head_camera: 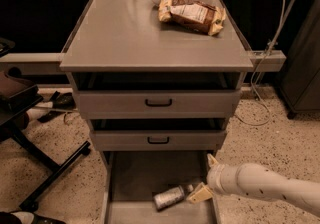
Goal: Pick blue plastic bottle from bottom drawer and place on counter
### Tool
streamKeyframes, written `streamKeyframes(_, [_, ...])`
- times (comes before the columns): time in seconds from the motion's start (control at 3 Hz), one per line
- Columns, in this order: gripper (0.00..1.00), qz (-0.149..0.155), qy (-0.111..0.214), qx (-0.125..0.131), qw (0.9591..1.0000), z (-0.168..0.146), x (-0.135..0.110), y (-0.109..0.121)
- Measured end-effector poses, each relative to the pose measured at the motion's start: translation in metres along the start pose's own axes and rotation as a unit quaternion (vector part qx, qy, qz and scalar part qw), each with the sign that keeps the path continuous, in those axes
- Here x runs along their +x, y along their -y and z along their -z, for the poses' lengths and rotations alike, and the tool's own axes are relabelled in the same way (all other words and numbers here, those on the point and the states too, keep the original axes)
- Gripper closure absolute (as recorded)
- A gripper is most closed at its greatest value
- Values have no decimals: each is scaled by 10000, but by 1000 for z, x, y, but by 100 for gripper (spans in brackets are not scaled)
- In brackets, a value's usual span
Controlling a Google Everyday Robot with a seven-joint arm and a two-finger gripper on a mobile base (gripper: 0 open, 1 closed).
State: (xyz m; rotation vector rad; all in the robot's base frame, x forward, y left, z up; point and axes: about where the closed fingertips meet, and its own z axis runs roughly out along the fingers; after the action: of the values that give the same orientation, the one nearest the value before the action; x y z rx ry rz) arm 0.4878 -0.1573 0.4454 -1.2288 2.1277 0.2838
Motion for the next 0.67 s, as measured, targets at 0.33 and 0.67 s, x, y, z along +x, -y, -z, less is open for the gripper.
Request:
streamKeyframes(0.33, [0,0,0,0,10000,0,0,0])
streamKeyframes(0.67, [0,84,122,-54,9999,-18,11,-2])
